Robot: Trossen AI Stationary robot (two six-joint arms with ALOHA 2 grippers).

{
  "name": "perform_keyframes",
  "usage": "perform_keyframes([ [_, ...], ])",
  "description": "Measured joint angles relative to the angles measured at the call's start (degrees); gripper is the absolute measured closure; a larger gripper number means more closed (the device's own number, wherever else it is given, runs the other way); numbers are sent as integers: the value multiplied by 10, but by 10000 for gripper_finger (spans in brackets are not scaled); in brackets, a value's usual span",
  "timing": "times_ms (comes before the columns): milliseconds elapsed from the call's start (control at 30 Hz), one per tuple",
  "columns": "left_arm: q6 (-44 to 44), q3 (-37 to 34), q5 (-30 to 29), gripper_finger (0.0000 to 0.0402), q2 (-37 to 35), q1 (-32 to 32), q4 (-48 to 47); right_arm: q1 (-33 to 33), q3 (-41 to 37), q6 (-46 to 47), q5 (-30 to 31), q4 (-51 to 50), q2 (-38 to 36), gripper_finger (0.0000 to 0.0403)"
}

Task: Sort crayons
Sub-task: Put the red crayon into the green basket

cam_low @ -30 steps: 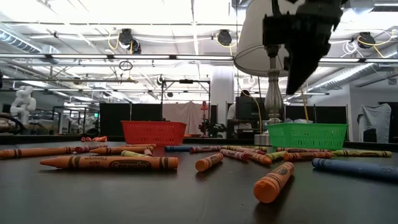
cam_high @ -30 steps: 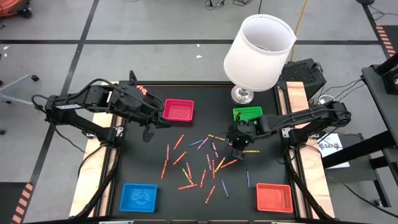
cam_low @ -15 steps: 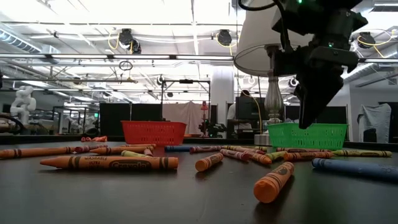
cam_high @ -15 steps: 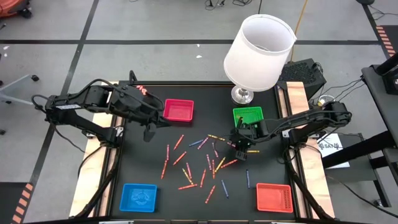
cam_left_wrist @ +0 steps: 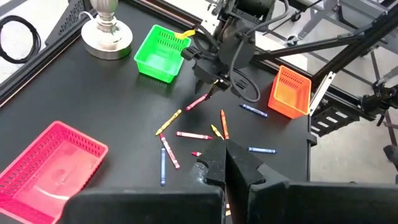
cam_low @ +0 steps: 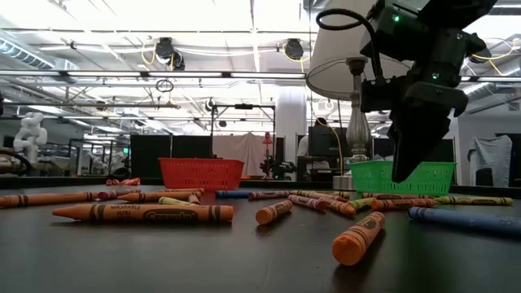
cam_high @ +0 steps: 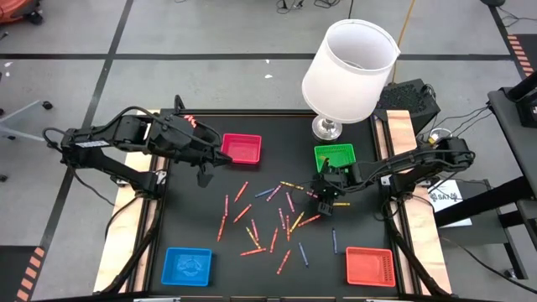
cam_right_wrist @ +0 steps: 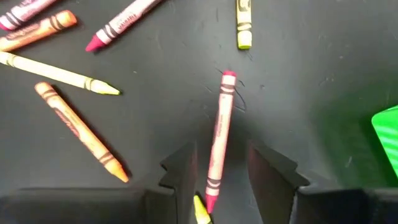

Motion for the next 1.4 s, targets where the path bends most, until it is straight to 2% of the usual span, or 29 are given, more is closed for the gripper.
perform_keyframes([
  [167,0,0,-1,402,0,0,0,-4,-19,-14,0,36,1,275],
  [533,-1,0,-15,402,0,0,0,-5,-22,0,-9,81,69,278],
  [667,0,0,-15,402,0,0,0,-5,-22,5,-4,80,69,302],
  [967,0,0,-35,402,0,0,0,-5,-23,21,-13,80,68,395],
  [1200,15,0,-35,402,0,0,0,-4,-19,40,-18,82,69,397],
  [1400,16,0,-35,402,0,0,0,-3,9,42,-47,76,72,401],
])
